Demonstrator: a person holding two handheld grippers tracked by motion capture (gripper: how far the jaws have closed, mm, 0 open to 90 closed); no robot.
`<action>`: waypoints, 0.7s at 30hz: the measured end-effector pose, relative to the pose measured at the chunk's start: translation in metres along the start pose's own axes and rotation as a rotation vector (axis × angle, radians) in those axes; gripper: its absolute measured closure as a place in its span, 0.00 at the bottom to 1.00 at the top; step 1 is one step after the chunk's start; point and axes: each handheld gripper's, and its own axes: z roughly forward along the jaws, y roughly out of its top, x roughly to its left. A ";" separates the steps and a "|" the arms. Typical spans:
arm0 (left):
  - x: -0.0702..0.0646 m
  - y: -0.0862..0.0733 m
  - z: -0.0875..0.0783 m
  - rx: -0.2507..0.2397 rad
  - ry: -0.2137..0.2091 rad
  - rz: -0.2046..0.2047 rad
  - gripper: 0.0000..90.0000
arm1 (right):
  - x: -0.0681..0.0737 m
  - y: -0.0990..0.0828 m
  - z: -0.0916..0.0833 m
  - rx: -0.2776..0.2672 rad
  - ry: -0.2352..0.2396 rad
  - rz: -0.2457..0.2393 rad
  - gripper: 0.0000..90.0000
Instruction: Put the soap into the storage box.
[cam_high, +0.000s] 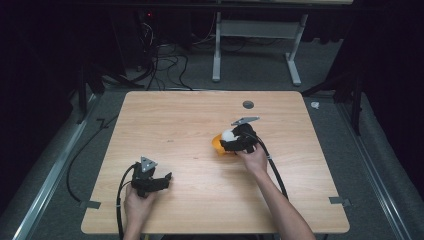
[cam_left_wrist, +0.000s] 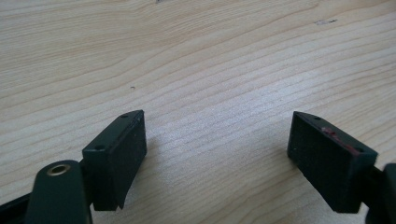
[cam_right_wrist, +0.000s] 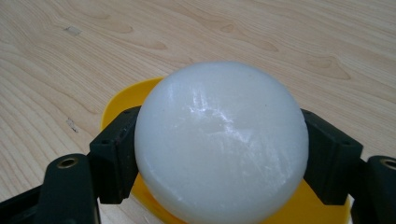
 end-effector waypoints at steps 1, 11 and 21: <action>0.000 0.000 0.000 0.000 0.000 0.000 0.22 | 0.000 0.000 0.001 0.003 0.001 -0.002 0.28; 0.000 0.000 0.000 0.000 -0.001 -0.001 0.22 | 0.000 -0.002 0.007 0.024 -0.005 0.010 0.27; 0.000 0.000 0.000 0.000 -0.001 -0.002 0.22 | 0.000 -0.005 0.009 0.032 -0.003 0.017 0.27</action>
